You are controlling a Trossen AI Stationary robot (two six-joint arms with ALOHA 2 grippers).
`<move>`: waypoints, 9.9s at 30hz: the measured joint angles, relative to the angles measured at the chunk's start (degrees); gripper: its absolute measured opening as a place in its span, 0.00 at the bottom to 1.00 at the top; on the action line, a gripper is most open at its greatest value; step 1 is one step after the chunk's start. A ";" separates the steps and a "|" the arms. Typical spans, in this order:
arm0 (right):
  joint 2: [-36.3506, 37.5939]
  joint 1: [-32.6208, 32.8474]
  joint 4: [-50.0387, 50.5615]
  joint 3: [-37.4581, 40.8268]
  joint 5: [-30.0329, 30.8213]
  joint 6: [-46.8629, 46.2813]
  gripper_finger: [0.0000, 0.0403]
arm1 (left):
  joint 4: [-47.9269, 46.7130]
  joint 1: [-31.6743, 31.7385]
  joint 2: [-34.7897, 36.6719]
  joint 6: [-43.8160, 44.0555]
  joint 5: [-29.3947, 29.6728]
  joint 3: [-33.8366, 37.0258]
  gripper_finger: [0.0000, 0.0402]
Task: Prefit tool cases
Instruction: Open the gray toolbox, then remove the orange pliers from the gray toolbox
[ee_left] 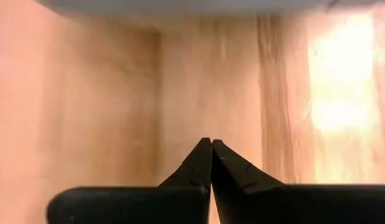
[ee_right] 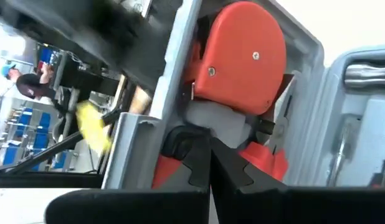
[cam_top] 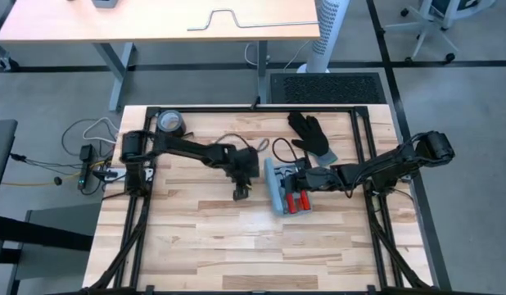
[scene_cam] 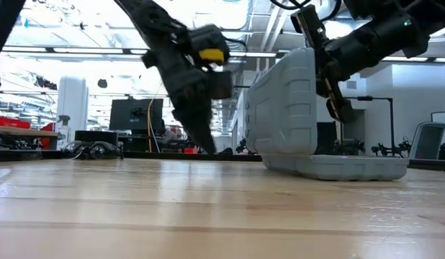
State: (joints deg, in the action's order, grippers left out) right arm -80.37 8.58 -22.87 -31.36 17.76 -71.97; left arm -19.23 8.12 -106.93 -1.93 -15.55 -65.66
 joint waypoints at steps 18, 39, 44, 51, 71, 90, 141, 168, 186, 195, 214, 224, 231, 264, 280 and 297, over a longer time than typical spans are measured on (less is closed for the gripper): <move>-9.15 -5.64 6.56 -8.65 -8.80 7.43 0.03 | 17.27 -3.82 23.52 16.49 5.93 20.07 0.00; -3.96 -16.63 44.51 -8.65 -18.00 28.77 0.03 | 21.62 -15.25 1.00 30.25 9.01 9.28 0.00; -4.86 -13.00 44.02 -8.81 -19.89 29.28 0.03 | 12.26 -14.40 2.18 26.93 11.46 7.92 0.00; -3.90 -1.56 41.75 -8.50 -24.00 22.13 0.03 | 11.96 -9.27 2.16 21.47 19.23 7.93 0.00; 12.59 -2.34 55.67 -4.59 -6.02 16.96 0.03 | 15.92 -16.85 6.97 33.79 31.41 7.23 0.00; 8.83 -2.55 26.35 8.55 -17.93 7.19 0.03 | 8.48 -15.71 1.56 33.79 33.49 7.05 0.00; 1.54 21.79 16.86 6.36 4.07 -19.68 0.03 | 15.04 -15.30 11.45 34.75 24.00 16.87 0.00; 8.05 20.90 5.59 5.49 9.62 -5.96 0.03 | 24.20 -10.07 17.61 26.48 14.52 16.76 0.00; 8.05 13.51 6.42 1.14 0.34 7.91 0.03 | 24.22 -6.75 17.63 24.22 10.64 16.76 0.00; 8.05 7.79 16.79 -3.71 -0.02 12.05 0.03 | 27.54 -1.84 17.66 20.34 -1.59 17.71 0.00; 7.92 1.09 14.54 -3.86 7.94 9.87 0.03 | 28.35 1.19 17.66 19.77 -8.55 23.93 0.00; 4.56 1.92 13.37 -3.93 6.66 12.59 0.03 | 27.66 -2.14 17.66 19.84 -3.70 23.95 0.00; -10.92 3.45 1.59 -5.10 -0.15 11.99 0.03 | 38.90 -3.03 17.70 26.81 -3.32 28.68 0.00; -15.66 2.38 28.70 -16.26 -5.93 15.59 0.03 | 38.39 -9.96 18.64 32.09 4.04 34.72 0.00; -15.66 4.17 21.34 -12.47 -2.60 8.35 0.03 | 32.18 -9.94 18.55 29.46 10.47 34.72 0.00; -15.68 4.15 20.22 -12.47 0.55 4.46 0.03 | 31.93 -9.92 18.55 25.11 11.97 34.72 0.00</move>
State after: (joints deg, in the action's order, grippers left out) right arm -96.05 12.73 -2.66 -43.83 18.31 -67.51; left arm 12.70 -1.80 -88.38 23.18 -3.57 -30.94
